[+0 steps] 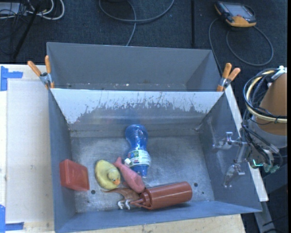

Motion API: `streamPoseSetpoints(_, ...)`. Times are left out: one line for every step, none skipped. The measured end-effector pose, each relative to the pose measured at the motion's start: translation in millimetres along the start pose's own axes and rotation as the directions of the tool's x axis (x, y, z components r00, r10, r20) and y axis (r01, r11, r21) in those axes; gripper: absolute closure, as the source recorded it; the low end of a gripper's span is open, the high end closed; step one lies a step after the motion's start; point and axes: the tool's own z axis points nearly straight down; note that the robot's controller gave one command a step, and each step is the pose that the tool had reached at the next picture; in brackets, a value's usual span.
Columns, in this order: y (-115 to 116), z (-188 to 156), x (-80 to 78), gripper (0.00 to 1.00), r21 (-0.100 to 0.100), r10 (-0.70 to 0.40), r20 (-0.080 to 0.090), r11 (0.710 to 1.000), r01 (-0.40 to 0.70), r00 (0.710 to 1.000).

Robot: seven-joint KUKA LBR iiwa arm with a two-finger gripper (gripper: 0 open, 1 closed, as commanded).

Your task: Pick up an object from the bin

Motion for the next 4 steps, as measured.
streamPoseSetpoints(1, -3, -1.6, 0.00, 0.001, -0.003, 0.007, 1.000, 0.003, 1.000)
streamPoseSetpoints(27, 55, 2.6, 0.00, 0.003, -0.122, 0.009, 0.993, 0.122, 0.993)
streamPoseSetpoints(88, 62, -11.4, 0.00, 0.002, -0.198, 0.007, 0.980, 0.198, 0.980)
streamPoseSetpoints(89, 80, 3.8, 0.00, 0.003, -0.336, 0.005, 0.942, 0.336, 0.942)
